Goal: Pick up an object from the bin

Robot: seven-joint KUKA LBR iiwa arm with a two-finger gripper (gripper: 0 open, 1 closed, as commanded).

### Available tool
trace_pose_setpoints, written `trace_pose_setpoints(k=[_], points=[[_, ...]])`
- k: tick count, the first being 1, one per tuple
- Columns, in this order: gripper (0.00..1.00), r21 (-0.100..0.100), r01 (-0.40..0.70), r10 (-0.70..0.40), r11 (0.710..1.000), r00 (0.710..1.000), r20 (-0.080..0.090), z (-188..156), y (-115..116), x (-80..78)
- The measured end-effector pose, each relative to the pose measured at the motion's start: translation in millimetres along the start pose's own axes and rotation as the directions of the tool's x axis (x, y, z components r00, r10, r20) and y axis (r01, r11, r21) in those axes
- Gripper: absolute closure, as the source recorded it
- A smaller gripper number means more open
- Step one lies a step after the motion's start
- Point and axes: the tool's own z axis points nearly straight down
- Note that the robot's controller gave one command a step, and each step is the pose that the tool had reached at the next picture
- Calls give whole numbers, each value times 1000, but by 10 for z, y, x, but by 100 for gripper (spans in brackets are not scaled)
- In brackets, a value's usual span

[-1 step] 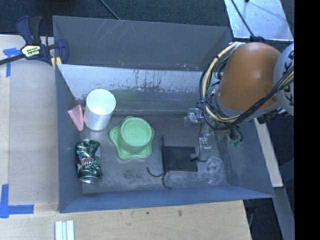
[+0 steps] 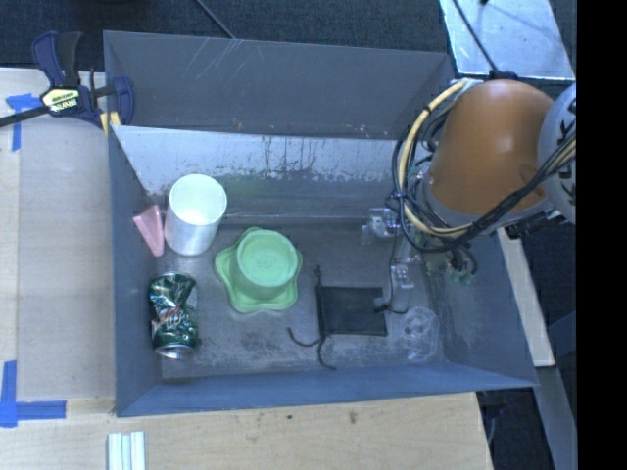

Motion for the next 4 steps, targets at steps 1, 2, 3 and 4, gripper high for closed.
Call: trace_pose_setpoints(k=[1,2,3,4], points=[[0,0,-57,57,998,998,5,629,29,-83],[0,0,-70,70,998,998,-1,1357,34,-83],[0,0,-133,133,991,991,-2,947,67,-29],[0,0,-97,97,995,995,2,1124,45,-76]])
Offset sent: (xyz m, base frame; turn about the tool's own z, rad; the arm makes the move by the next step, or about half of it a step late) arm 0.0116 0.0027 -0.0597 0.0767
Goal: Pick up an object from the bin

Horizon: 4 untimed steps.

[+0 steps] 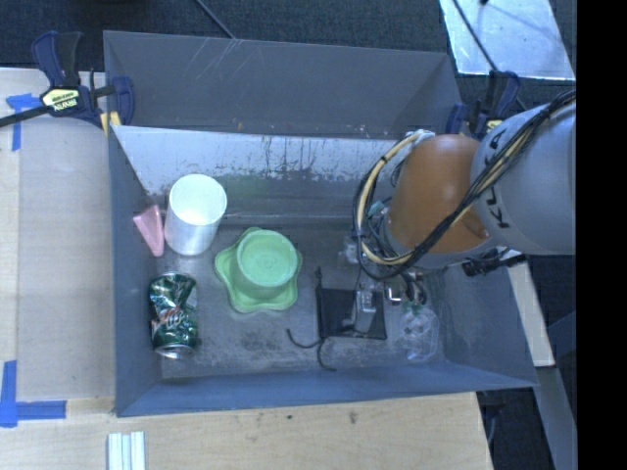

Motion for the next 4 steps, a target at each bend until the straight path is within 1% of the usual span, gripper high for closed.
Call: trace_pose_setpoints(k=[1,4], points=[[100,0,-213,213,977,977,-1,165,30,142],[100,0,-212,212,977,977,-1,110,28,143]])
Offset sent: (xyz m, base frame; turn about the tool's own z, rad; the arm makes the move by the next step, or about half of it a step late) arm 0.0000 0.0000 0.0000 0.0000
